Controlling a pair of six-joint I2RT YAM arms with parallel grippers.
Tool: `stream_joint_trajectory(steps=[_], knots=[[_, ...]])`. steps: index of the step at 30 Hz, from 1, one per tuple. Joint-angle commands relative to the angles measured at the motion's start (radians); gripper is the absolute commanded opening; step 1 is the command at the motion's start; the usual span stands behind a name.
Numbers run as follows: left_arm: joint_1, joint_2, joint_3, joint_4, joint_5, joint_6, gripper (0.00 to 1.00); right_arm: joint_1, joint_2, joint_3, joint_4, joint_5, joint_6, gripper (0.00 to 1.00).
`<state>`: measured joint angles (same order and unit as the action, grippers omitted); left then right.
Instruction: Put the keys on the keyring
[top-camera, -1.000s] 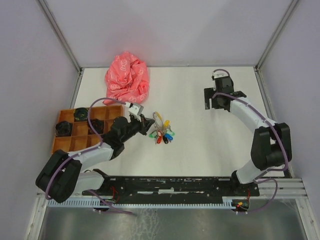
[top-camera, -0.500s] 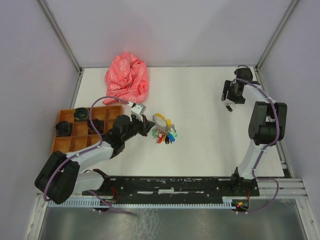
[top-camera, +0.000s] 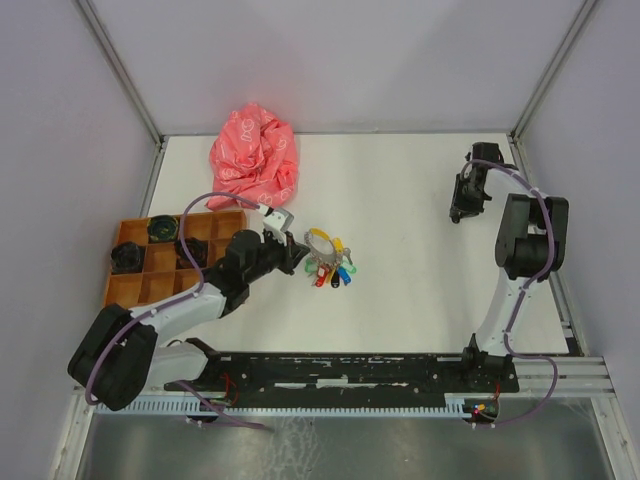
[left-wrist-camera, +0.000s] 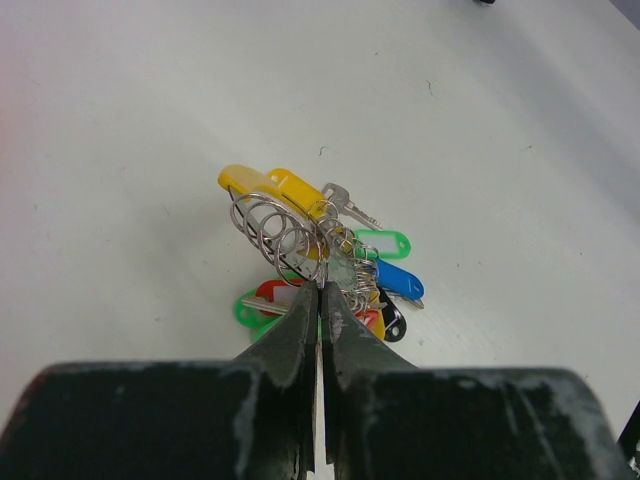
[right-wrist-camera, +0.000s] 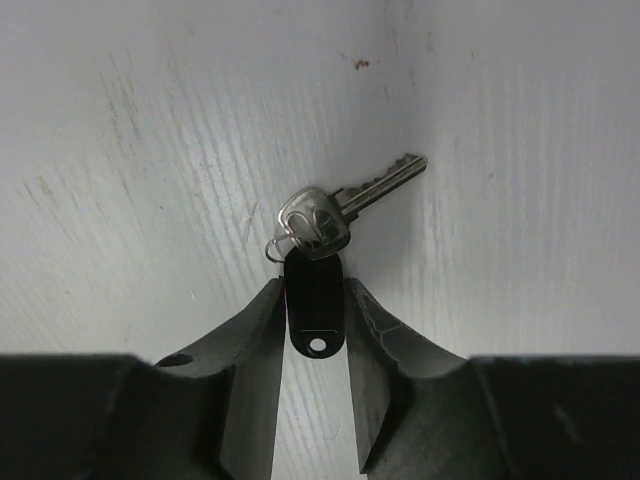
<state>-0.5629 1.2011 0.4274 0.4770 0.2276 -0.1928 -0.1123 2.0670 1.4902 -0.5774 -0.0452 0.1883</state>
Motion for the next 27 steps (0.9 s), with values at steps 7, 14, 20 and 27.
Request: stream_joint_trajectory(steps=[7,14,20,27], knots=[[-0.011,-0.066,0.033,0.020,0.013,0.056,0.03,0.058,-0.173,-0.222,-0.038,-0.039,0.057,0.19],[-0.014,-0.084,0.030,0.015,0.011,0.055,0.03,0.222,-0.312,-0.364,-0.054,-0.057,0.136,0.19],[-0.014,-0.097,0.028,0.012,0.015,0.055,0.03,0.421,-0.415,-0.512,0.054,-0.048,0.287,0.21],[-0.014,-0.100,0.032,0.000,0.012,0.062,0.03,0.601,-0.437,-0.515,0.089,-0.020,0.342,0.39]])
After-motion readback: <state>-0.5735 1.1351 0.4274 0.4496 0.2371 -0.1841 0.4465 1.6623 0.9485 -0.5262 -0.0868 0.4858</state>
